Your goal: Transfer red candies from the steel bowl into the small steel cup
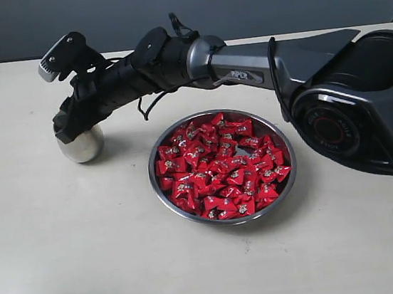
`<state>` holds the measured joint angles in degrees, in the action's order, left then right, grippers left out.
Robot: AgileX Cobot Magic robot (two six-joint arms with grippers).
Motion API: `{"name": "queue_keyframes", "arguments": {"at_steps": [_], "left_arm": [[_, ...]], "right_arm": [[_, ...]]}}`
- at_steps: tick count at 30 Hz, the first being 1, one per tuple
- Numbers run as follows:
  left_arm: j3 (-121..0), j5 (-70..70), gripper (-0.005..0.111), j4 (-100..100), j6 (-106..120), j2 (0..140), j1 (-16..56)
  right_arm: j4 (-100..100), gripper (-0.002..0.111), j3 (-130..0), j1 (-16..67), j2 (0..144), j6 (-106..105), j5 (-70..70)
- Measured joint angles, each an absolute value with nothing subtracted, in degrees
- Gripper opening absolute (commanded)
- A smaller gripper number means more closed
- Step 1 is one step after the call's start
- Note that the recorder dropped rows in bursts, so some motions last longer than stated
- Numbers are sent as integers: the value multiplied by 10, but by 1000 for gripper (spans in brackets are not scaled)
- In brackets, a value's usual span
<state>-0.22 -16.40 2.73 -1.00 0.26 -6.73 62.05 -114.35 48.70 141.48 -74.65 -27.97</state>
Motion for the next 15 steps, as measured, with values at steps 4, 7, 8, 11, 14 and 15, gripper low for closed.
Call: {"name": "queue_keyframes", "arguments": {"at_steps": [4, 7, 8, 11, 14, 15], "left_arm": [[-2, -164, 0, 27, -10, 3, -67], [-2, -164, 0, 27, -10, 3, -67], [-2, -164, 0, 27, -10, 3, -67], [-2, -164, 0, 27, -10, 3, -67], [-2, -164, 0, 27, -10, 3, -67], [-2, -164, 0, 27, -10, 3, -67]], "right_arm": [[621, 46, -1143, 487, 1415, -746, -280], [621, 46, -1143, 487, 1415, -746, -280], [621, 46, -1143, 487, 1415, -746, -280], [621, 46, -1143, 487, 1415, -746, -279], [621, 46, -1143, 487, 1415, -746, -278], [621, 46, -1143, 487, 1415, -746, -278]]}}
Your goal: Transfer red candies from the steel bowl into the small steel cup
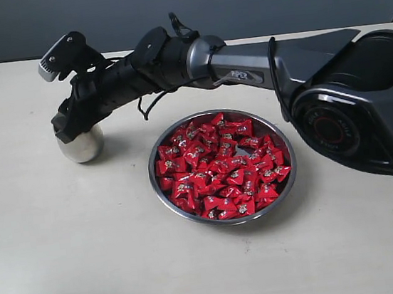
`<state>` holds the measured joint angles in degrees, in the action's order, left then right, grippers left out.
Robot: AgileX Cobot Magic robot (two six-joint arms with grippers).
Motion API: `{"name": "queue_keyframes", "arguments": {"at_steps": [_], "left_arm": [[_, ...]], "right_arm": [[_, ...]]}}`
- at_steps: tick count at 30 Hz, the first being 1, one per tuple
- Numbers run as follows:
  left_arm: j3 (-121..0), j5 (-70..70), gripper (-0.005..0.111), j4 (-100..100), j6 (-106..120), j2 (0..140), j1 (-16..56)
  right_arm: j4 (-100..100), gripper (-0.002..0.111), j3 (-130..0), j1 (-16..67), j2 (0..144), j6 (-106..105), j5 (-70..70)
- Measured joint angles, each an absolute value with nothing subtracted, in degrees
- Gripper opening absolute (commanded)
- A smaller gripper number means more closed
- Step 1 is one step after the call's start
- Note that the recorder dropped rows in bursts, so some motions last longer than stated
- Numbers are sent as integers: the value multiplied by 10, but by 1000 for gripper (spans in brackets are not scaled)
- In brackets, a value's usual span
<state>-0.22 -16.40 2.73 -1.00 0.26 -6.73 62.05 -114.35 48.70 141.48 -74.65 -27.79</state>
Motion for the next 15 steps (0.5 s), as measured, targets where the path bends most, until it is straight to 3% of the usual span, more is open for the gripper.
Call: {"name": "queue_keyframes", "arguments": {"at_steps": [8, 9, 11, 12, 15], "left_arm": [[-2, -164, 0, 27, -10, 3, -67], [-2, -164, 0, 27, -10, 3, -67], [-2, -164, 0, 27, -10, 3, -67], [-2, -164, 0, 27, -10, 3, -67], [-2, -164, 0, 27, -10, 3, -67]], "right_arm": [[618, 45, -1143, 487, 1358, -746, -274], [612, 42, -1143, 487, 1352, -745, -272], [584, 23, -1143, 487, 1348, -725, -269], [572, 3, -1143, 487, 1348, -715, -269], [503, -1, -1143, 487, 1343, -652, -269]]}}
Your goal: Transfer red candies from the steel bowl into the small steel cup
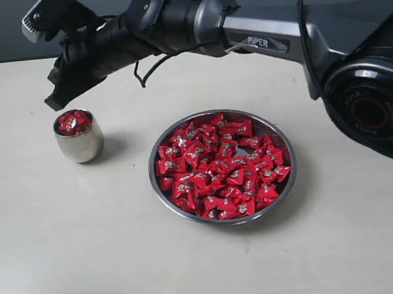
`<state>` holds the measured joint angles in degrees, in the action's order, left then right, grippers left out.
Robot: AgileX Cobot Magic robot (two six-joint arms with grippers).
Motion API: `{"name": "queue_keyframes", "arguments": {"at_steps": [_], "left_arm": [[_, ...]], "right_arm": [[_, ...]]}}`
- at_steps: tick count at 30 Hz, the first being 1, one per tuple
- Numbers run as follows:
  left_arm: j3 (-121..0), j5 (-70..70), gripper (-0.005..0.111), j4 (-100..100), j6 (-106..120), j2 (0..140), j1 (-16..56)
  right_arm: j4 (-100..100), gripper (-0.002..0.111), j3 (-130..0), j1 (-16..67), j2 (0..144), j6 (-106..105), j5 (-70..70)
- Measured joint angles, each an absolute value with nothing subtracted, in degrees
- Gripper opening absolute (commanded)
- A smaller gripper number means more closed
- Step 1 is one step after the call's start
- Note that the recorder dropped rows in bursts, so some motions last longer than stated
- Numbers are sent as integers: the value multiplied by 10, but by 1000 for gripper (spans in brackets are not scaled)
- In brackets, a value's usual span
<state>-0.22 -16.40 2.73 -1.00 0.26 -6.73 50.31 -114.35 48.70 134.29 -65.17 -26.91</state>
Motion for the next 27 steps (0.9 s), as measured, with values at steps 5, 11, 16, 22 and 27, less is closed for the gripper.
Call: {"name": "queue_keyframes", "arguments": {"at_steps": [5, 11, 16, 22, 27], "left_arm": [[-2, -164, 0, 27, -10, 3, -67], [-2, -164, 0, 27, -10, 3, -67], [-2, -164, 0, 27, -10, 3, -67], [-2, -164, 0, 27, -10, 3, -67], [-2, -164, 0, 27, -10, 3, -67]], "right_arm": [[435, -1, -1139, 487, 1332, -559, -260], [408, -1, -1031, 472, 1290, -475, -137], [402, -1, -899, 452, 1226, -469, -47], [386, -1, -732, 437, 1112, -469, 32], [365, -1, -585, 436, 1009, -466, 102]]}}
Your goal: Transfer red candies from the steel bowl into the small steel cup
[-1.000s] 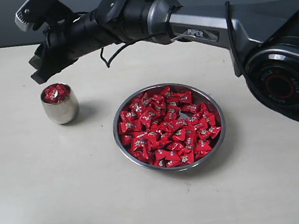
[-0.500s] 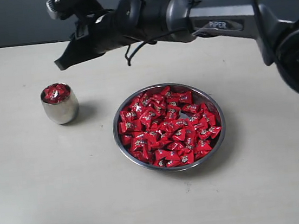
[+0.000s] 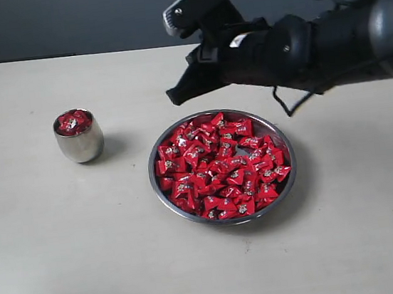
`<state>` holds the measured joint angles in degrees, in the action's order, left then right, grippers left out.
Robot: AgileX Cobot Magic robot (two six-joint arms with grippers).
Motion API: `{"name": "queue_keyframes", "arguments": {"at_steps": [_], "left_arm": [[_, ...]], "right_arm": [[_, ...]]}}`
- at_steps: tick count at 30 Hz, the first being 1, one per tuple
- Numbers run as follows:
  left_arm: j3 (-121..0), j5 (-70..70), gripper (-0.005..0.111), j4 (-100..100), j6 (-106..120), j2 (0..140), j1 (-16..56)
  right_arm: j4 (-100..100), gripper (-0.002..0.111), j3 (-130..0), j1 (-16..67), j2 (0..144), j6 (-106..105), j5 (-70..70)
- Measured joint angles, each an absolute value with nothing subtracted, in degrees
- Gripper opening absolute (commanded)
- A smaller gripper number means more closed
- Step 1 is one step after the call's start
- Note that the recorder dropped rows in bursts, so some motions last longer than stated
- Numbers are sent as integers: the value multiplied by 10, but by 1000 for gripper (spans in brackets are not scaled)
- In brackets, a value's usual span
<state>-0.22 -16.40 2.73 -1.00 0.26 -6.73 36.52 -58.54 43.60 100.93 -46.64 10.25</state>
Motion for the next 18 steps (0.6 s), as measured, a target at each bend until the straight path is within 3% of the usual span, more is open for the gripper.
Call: {"name": "queue_keyframes", "arguments": {"at_steps": [9, 18], "left_arm": [[-2, -164, 0, 27, -10, 3, -67], [-2, -164, 0, 27, -10, 3, -67]], "right_arm": [[353, -1, -353, 436, 803, -394, 234], [353, -1, -252, 436, 655, -313, 236]]}}
